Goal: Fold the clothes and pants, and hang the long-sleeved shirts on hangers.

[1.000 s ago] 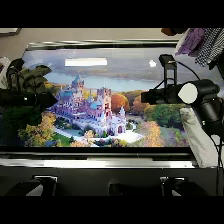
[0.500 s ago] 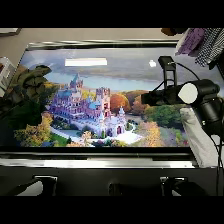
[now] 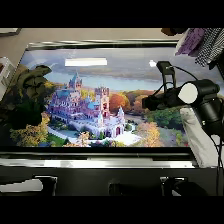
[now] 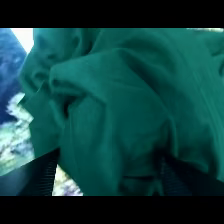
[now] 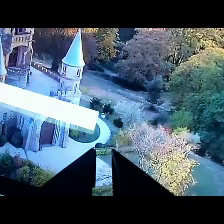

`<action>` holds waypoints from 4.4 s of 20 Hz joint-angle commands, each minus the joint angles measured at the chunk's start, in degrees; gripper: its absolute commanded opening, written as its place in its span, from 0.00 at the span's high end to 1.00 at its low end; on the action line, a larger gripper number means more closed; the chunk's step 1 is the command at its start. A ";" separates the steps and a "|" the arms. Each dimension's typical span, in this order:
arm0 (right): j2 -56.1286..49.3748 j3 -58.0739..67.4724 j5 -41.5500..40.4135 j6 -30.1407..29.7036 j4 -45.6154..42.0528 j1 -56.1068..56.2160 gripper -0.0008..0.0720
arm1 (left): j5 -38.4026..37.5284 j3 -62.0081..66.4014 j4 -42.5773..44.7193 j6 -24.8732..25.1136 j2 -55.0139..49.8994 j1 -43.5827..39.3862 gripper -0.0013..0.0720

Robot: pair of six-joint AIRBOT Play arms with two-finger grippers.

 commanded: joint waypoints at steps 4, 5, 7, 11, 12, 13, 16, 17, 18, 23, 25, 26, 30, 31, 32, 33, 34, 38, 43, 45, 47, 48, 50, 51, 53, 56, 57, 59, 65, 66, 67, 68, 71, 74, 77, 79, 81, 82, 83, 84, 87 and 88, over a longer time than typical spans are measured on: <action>0.04 0.04 0.85 4.15 0.15 0.04 0.79 | -2.56 0.42 -11.96 11.98 -2.08 -2.75 0.96; 0.04 0.04 1.33 5.60 0.20 0.04 0.79 | -4.98 0.46 -15.76 14.08 -1.49 -4.39 0.96; 0.04 0.04 3.61 7.06 0.39 0.04 0.84 | -9.42 0.42 -21.38 17.38 0.04 -10.23 0.96; 0.50 0.07 8.94 7.39 0.81 0.04 0.84 | -11.63 0.48 -31.76 17.57 2.86 -29.38 0.96; 0.98 0.07 9.94 7.34 0.79 0.04 0.84 | -11.23 0.61 -35.71 17.53 2.80 -34.80 0.96; 1.79 0.07 10.60 6.88 0.74 0.04 0.84 | -10.10 0.59 -38.51 16.96 2.67 -39.91 0.96; 4.98 0.04 11.41 3.02 -0.98 0.04 0.84 | -4.39 0.59 -40.06 10.93 1.49 -55.76 0.96; 6.05 0.04 12.07 1.64 -2.27 0.04 0.84 | -2.32 0.59 -40.06 8.79 0.52 -59.89 0.96; 7.13 0.04 12.92 0.68 -3.80 -0.13 0.84 | -0.33 0.59 -40.06 6.45 -0.90 -63.58 0.96; 9.33 0.02 11.65 -0.15 -9.60 -0.74 0.83 | 3.37 0.72 -40.30 3.63 -4.31 -68.50 0.55; 9.27 0.04 9.22 0.37 -8.74 -5.51 0.84 | 0.87 0.94 -40.28 5.81 -1.68 -64.81 0.25; 9.27 0.04 8.26 1.16 -7.85 -9.64 0.84 | -0.87 1.07 -40.26 7.76 0.22 -62.16 0.25; 8.24 -4.87 4.11 3.08 0.00 -28.30 0.75 | -7.74 1.07 -40.26 16.00 7.80 -51.63 0.25; 7.52 -9.27 3.02 0.15 6.84 -31.41 0.62 | -9.03 1.07 -40.24 17.25 8.81 -49.68 0.25; 6.71 -14.27 1.77 -4.79 15.45 -32.96 0.57 | -10.01 1.07 -40.24 18.38 9.38 -47.93 0.25; 5.22 -19.65 0.92 -11.10 24.52 -33.31 0.55 | -10.49 1.07 -40.22 18.45 9.46 -46.66 0.25; 2.91 -24.24 1.29 -16.70 31.80 -32.68 0.49 | -10.60 1.07 -40.24 18.43 9.35 -45.64 0.25; -8.52 -31.63 -0.28 -25.20 41.35 -24.79 0.44 | -10.58 1.07 -40.26 18.43 9.25 -44.48 0.26; -15.93 -31.61 -11.39 -26.08 42.45 -13.14 0.43 | -11.34 1.07 -39.80 18.40 9.25 -44.37 0.26; -16.94 -31.61 -11.72 -25.86 42.47 -11.30 0.48 | -12.76 1.03 -38.45 18.21 9.25 -43.56 0.26; -17.14 -31.58 -11.10 -26.60 42.21 -10.95 0.80 | -13.40 0.00 -35.80 18.49 9.27 -42.05 0.26; -17.05 -31.36 -10.78 -26.53 41.77 -11.17 0.95 | -13.09 -1.27 -35.78 20.04 9.29 -41.29 0.26; -16.13 -30.95 -9.57 -26.51 41.24 -11.47 0.95 | -10.03 -5.27 -36.70 24.85 9.27 -41.48 0.27; -15.13 -30.88 -9.49 -26.25 40.28 -11.47 0.95 | -7.52 -8.02 -38.80 26.32 9.20 -42.27 0.27; -12.48 -30.91 -9.35 -25.20 38.82 -11.45 0.95 | -1.22 -13.73 -44.04 30.80 9.18 -44.81 0.27; -9.14 -30.88 -8.57 -21.62 38.77 -11.45 0.95 | 8.13 -19.76 -48.65 33.77 7.78 -49.05 0.30; -8.52 -30.91 -8.26 -20.87 38.73 -11.45 0.95 | 9.38 -20.13 -49.77 34.18 6.60 -50.07 0.31; -7.72 -30.88 -7.74 -20.87 38.93 -11.45 0.95 | 10.58 -20.13 -54.93 38.34 3.93 -52.04 0.31; -5.11 -30.91 -6.80 -20.44 38.88 -11.41 0.94 | 12.55 -19.10 -64.39 42.51 -1.60 -54.03 0.33; -4.74 -30.91 -6.84 -20.35 38.88 -11.41 0.94 | 12.50 -18.60 -64.48 42.51 -2.05 -54.10 0.47; -4.35 -30.91 -6.93 -19.93 38.86 -11.41 0.94 | 12.48 -18.21 -64.52 42.49 -2.32 -54.05 0.72; -3.87 -30.91 -7.10 -19.82 38.84 -11.41 0.95 | 12.44 -17.81 -64.52 42.47 -2.27 -53.62 0.95; 0.07 -28.76 -8.57 -17.77 32.13 -11.41 0.95 | 9.77 -14.80 -64.02 42.42 0.13 -50.10 0.96; 6.16 -18.93 -8.50 -12.61 15.58 -11.41 0.95 | 7.08 -10.29 -62.42 42.16 6.84 -44.11 0.96; 10.91 -4.79 -8.72 -12.15 8.09 -11.41 0.95 | 1.86 -3.41 -59.19 40.50 14.51 -38.27 0.96; 12.68 3.65 -8.92 -12.94 8.28 -11.41 0.95 | -0.15 1.49 -57.02 37.59 19.41 -35.60 0.96; 13.88 10.29 -8.48 -13.46 8.55 -11.41 0.95 | -0.28 5.92 -56.96 36.15 24.37 -34.25 0.96; 14.51 12.79 -7.93 -13.46 8.92 -11.41 0.95 | -0.31 7.80 -56.96 35.89 26.45 -34.01 0.96; 15.34 14.95 -7.37 -13.46 9.40 -11.41 0.95 | -0.31 9.66 -56.96 35.50 28.74 -34.01 0.96; 16.63 16.41 -7.02 -13.46 9.90 -11.41 0.95 | -0.33 11.10 -56.96 35.50 30.82 -34.01 0.96; 21.73 19.74 -5.35 -12.81 10.91 -11.41 0.95 | -0.28 13.88 -56.92 34.64 38.40 -33.79 0.96; 23.89 20.68 -5.38 -11.96 10.84 -11.41 0.95 | -0.24 14.19 -56.89 34.62 40.92 -33.57 0.96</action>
